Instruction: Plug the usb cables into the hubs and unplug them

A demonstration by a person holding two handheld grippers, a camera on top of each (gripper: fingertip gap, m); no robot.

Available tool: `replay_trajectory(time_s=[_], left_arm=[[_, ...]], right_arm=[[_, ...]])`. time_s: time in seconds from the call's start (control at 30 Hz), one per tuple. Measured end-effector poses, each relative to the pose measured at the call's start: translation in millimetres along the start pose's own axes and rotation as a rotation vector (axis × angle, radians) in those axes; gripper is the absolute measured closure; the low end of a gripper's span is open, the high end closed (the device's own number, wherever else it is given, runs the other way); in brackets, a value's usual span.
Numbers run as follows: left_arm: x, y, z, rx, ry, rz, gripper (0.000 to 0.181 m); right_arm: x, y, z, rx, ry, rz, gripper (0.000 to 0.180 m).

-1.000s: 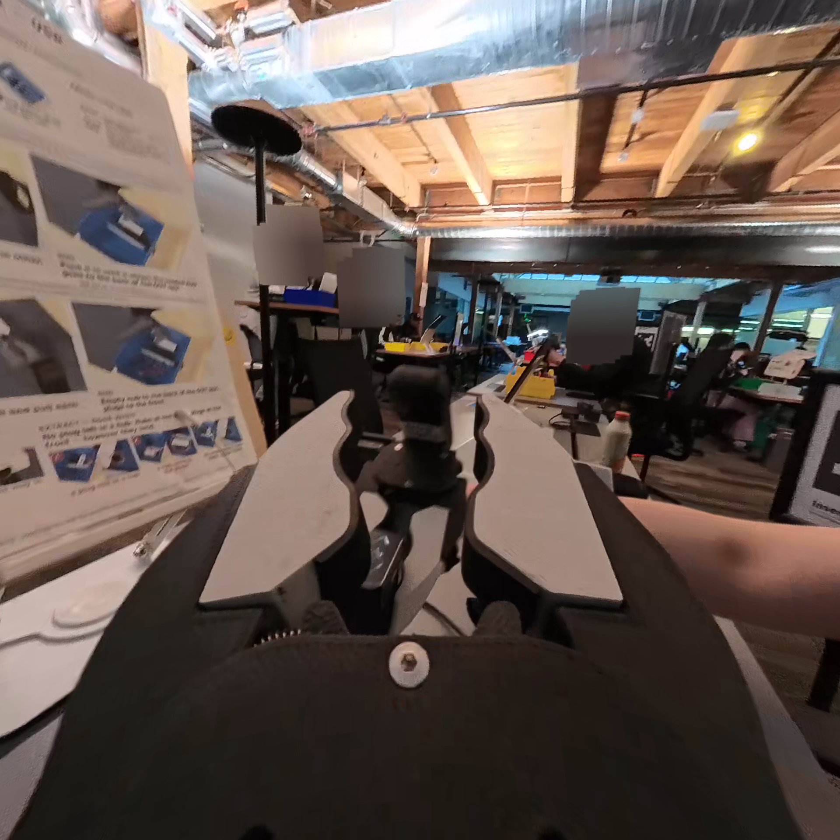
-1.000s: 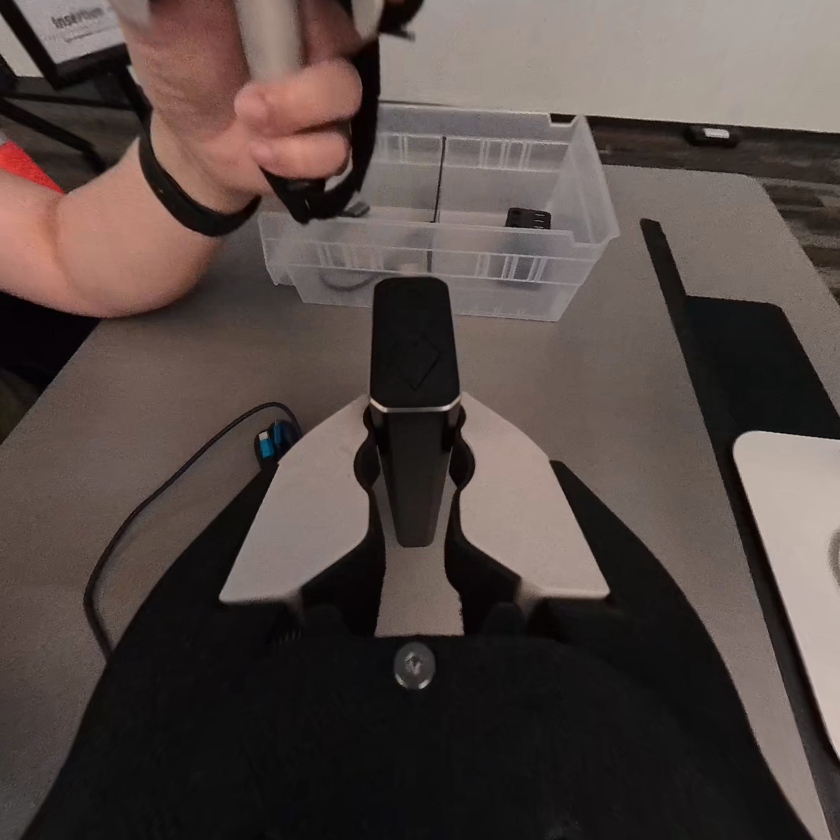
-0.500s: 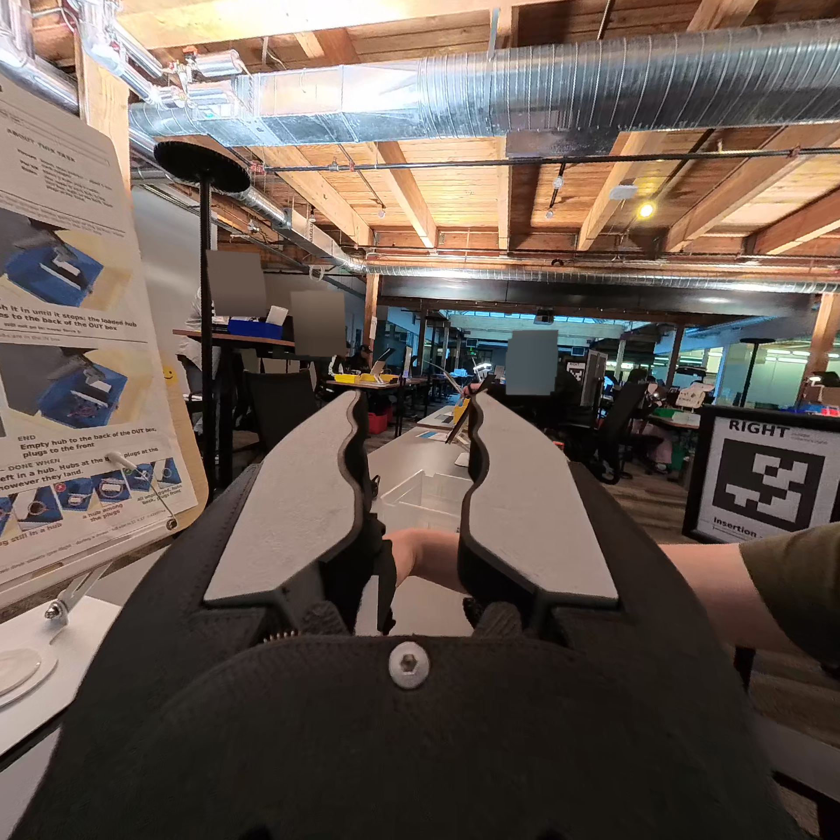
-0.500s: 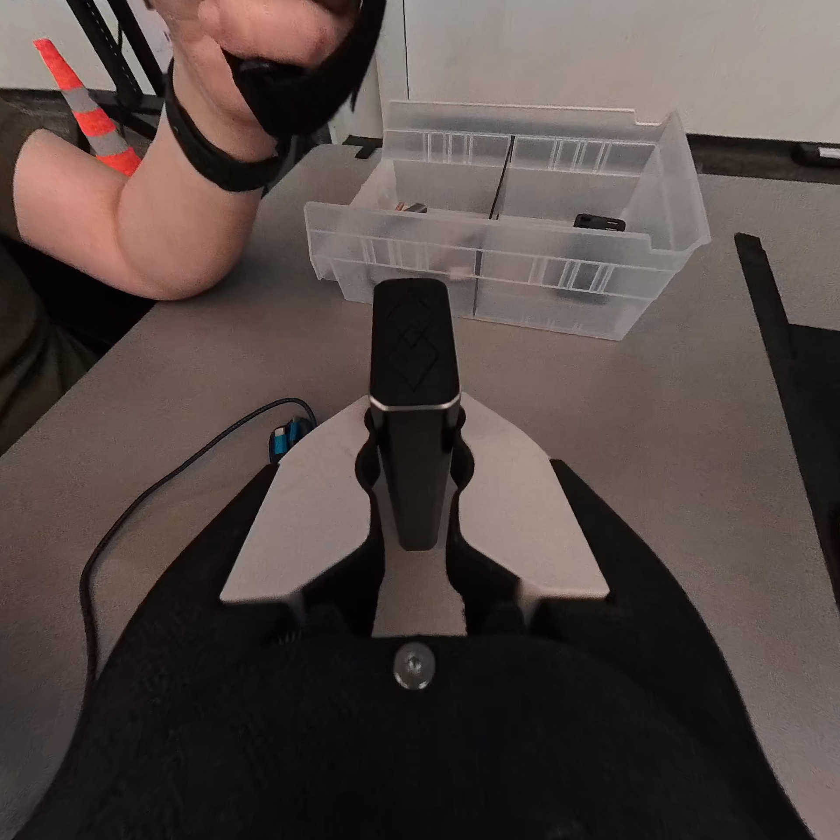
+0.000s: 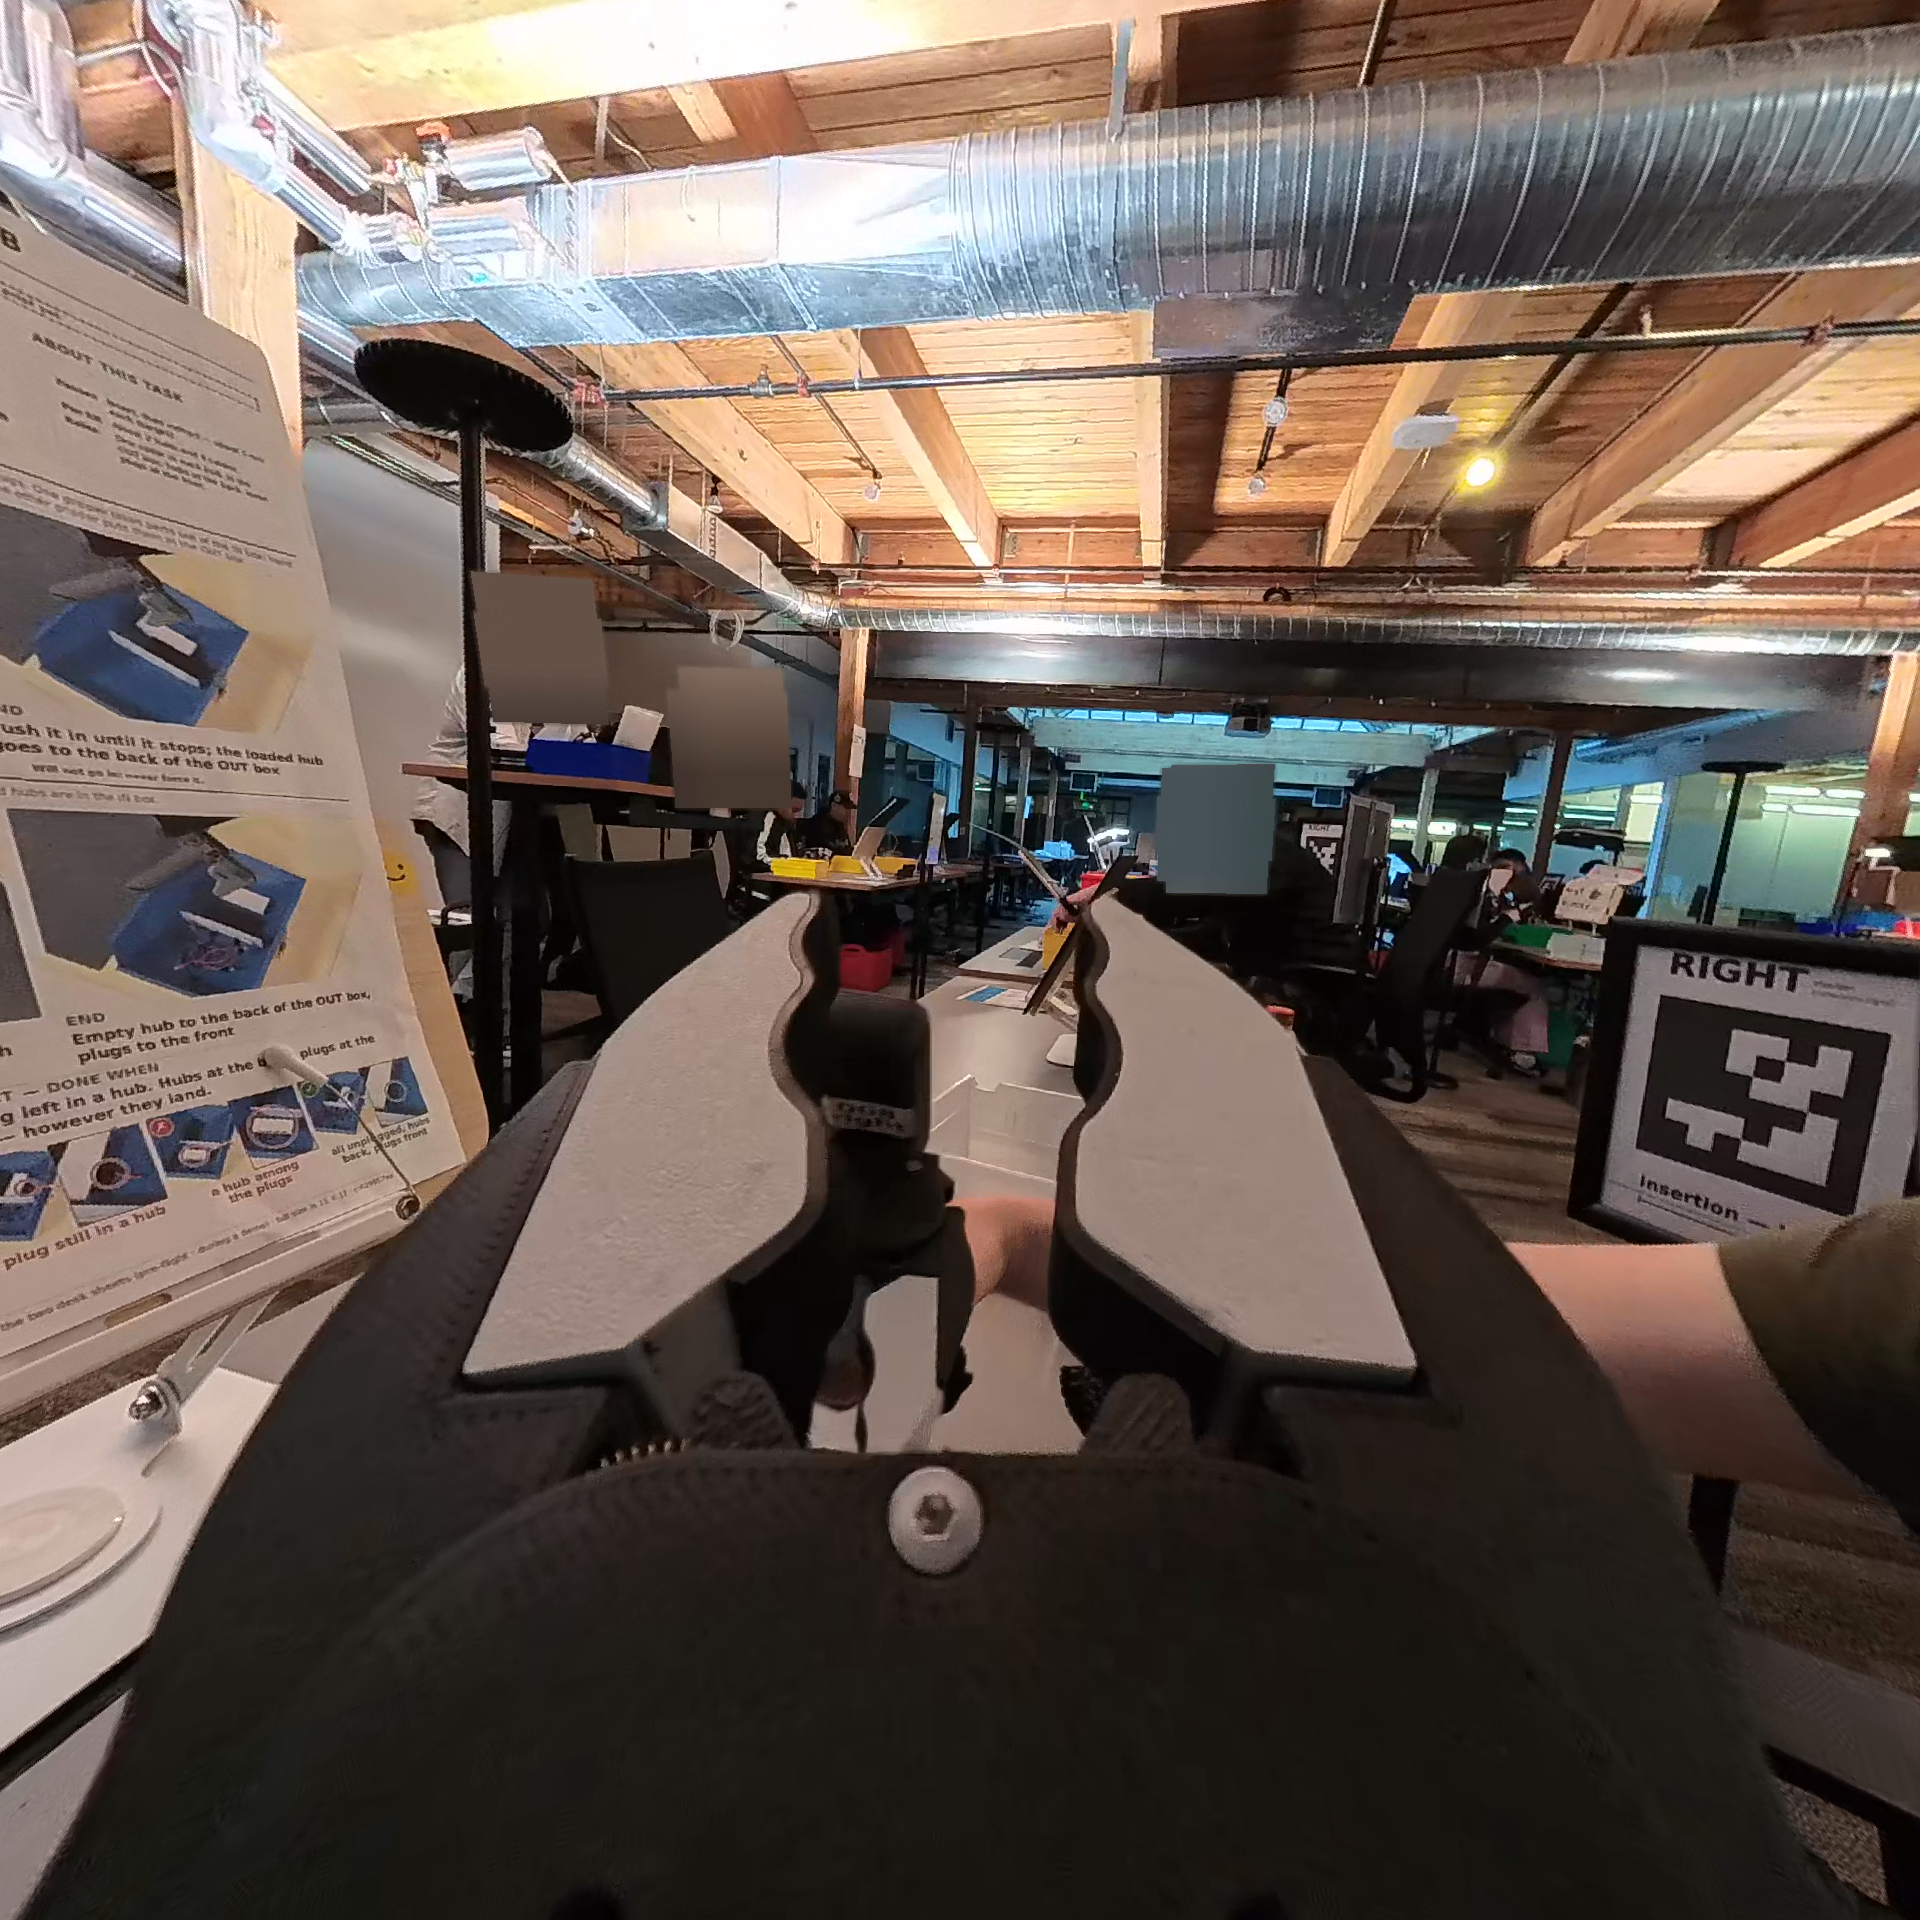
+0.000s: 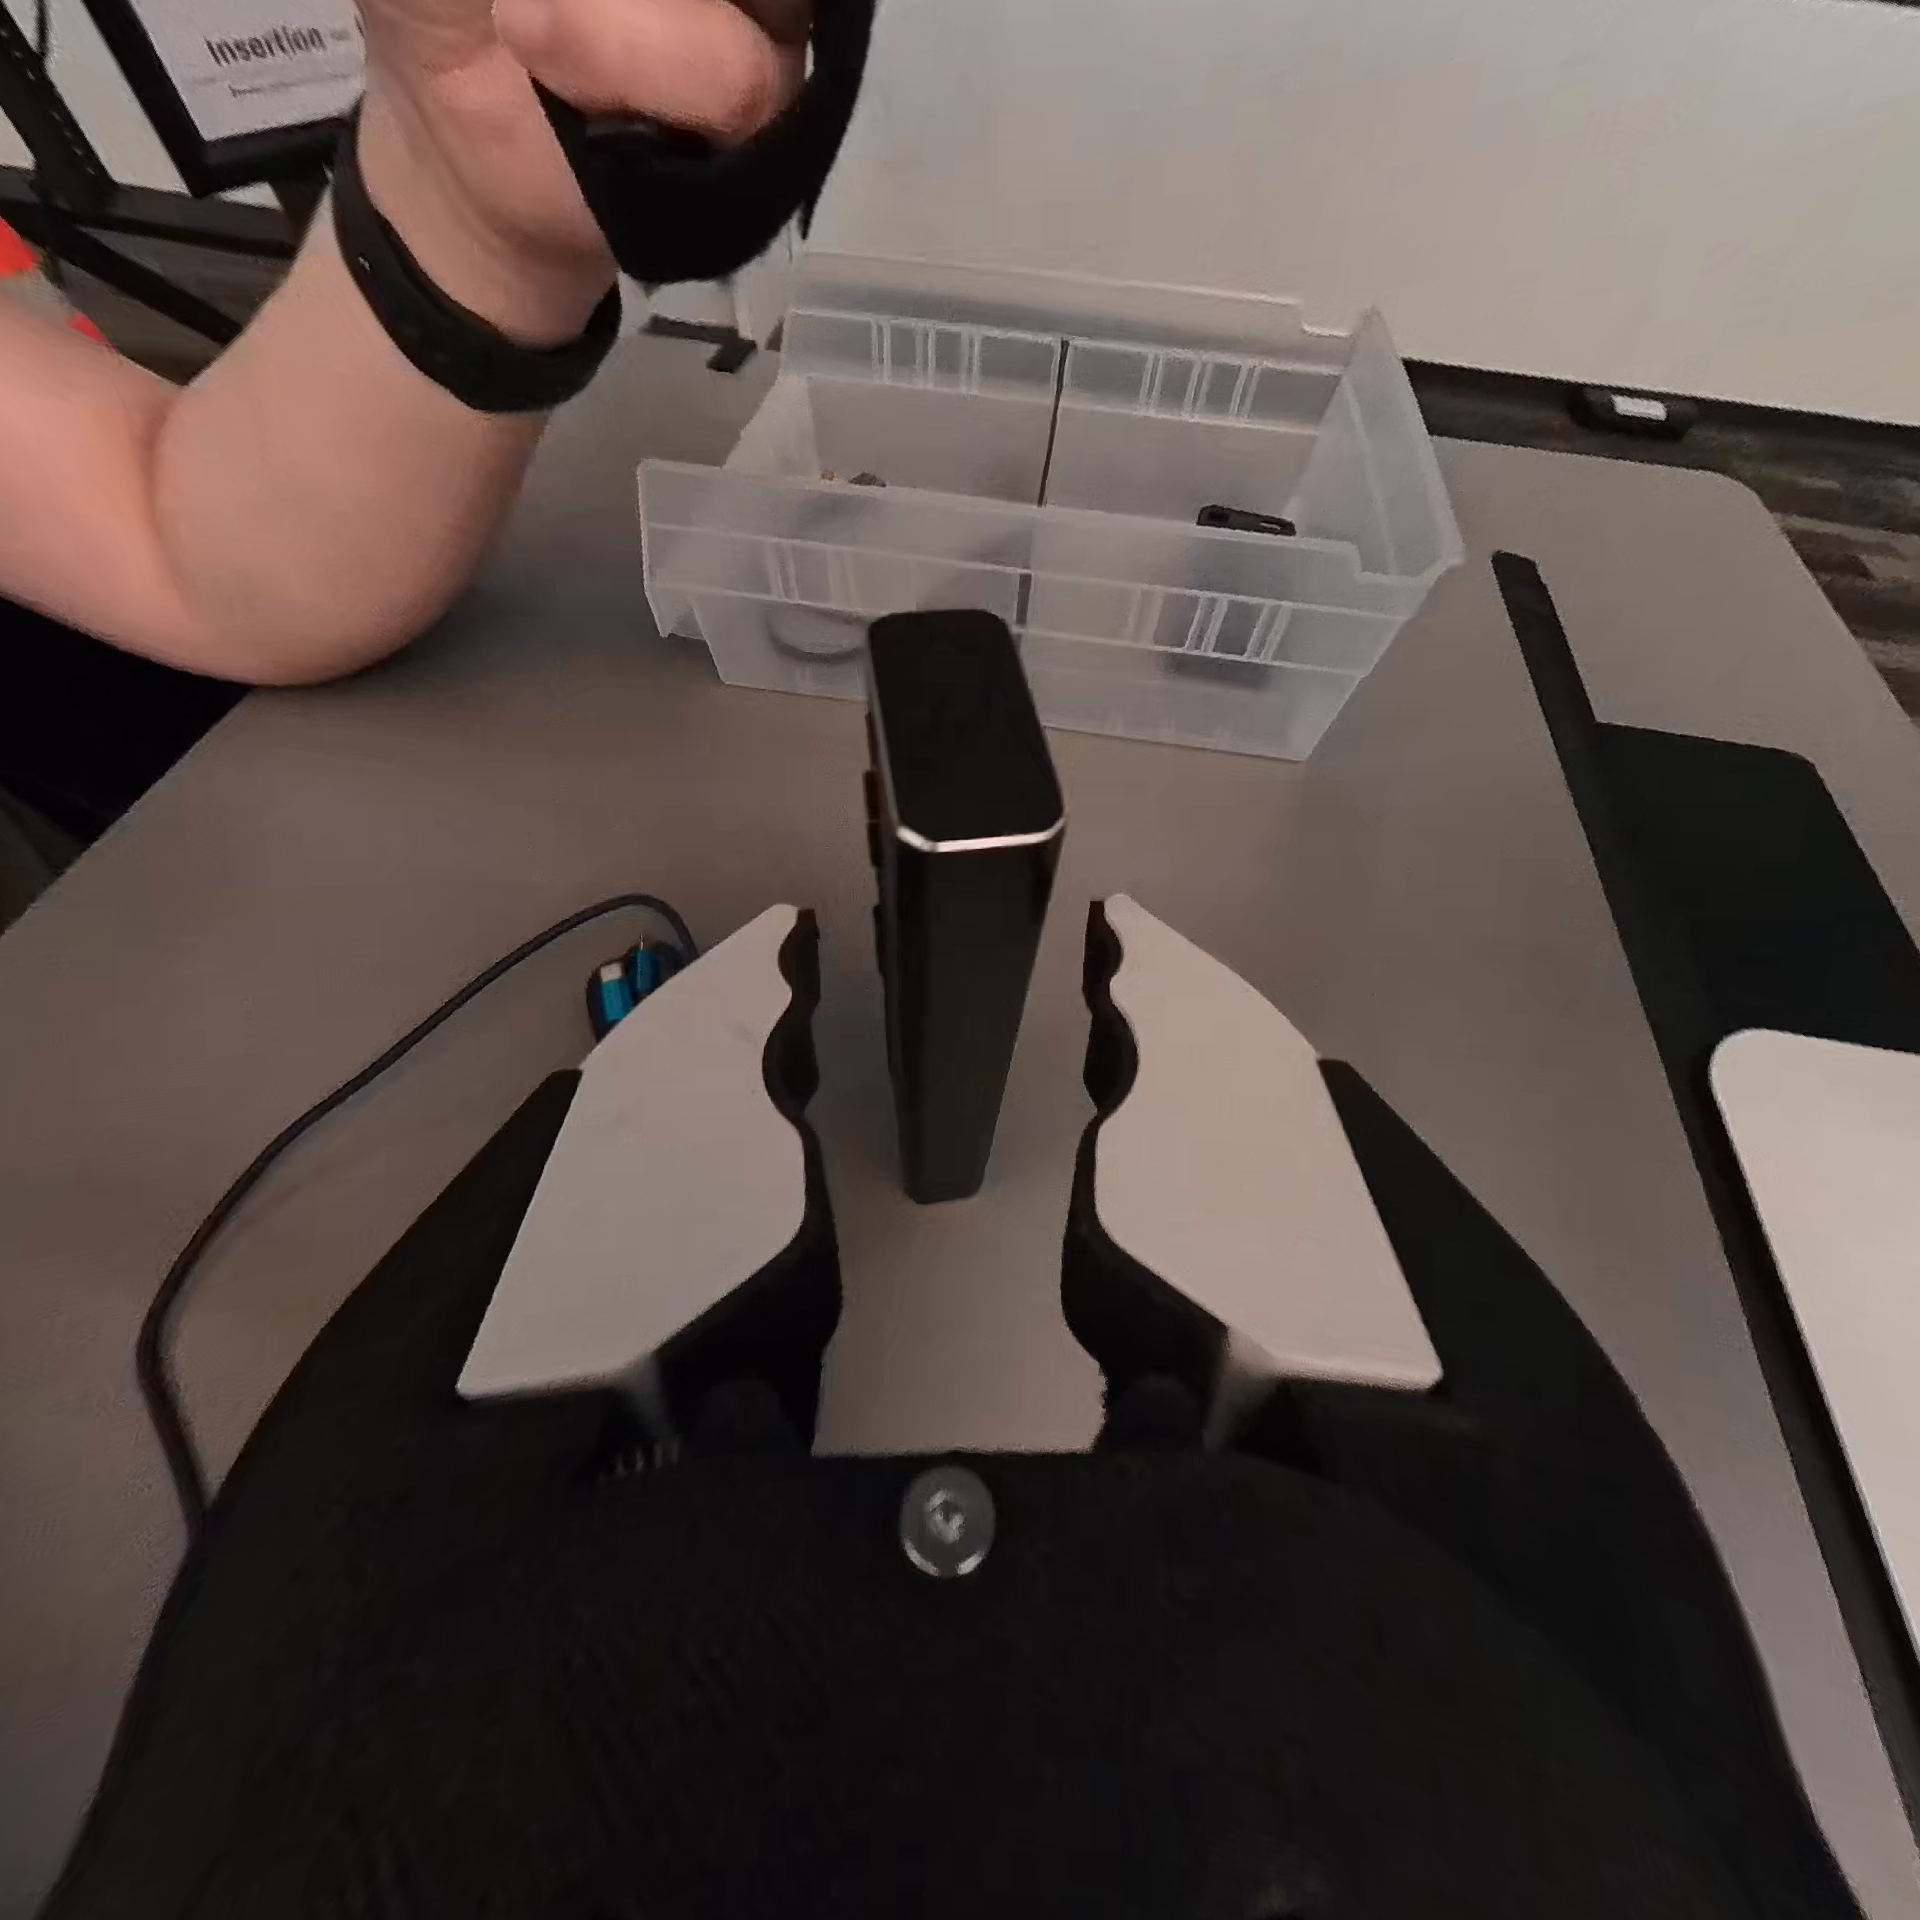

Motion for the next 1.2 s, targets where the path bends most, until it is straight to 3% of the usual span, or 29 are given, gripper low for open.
replay_trajectory(time_s=[0.13,0.37,0.5,0.63,0.7,0.8,0.9,1.0,1.2], left_arm=[[-1,1,0,-0.006,-0.003,0.002,0.139],[1,7,-4,0.011,0.002,0.018,0.139],[4,11,-3,-0.006,0.004,0.033,0.139],[5,15,-4,-0.002,0.005,0.043,0.14],[5,17,-4,0.002,0.001,0.048,0.14],[4,21,-8,0.005,0.01,0.055,0.14],[2,22,-12,0.016,0.016,0.054,0.14],[3,25,-13,0.013,0.02,0.064,0.14],[12,31,-4,0.007,-0.019,0.086,0.14]], right_arm=[[-23,-24,6,-0.036,-0.045,0.037,0.129],[-61,-78,117,-0.048,-0.62,0.071,0.131],[-63,-87,147,-0.105,-0.808,0.092,0.131],[-59,-85,148,-0.029,-0.766,0.091,0.158],[-60,-85,148,-0.051,-0.749,0.1,0.158],[-64,-95,138,-0.212,-0.694,0.184,0.158],[-67,-124,105,-0.454,-0.569,0.317,0.159],[-72,-156,79,-0.708,-0.553,0.464,0.159],[-73,-190,62,-0.789,-0.532,0.531,0.159]])
Point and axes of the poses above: each gripper's, where its closed fingertips meet, x out along the fingers, z out of its underside, y = z × x across the jaws, the point moved 2 cm from there along -x, back along the fingers, and after that the axes turned 2 degrees about -x, right-handed, at the moved point
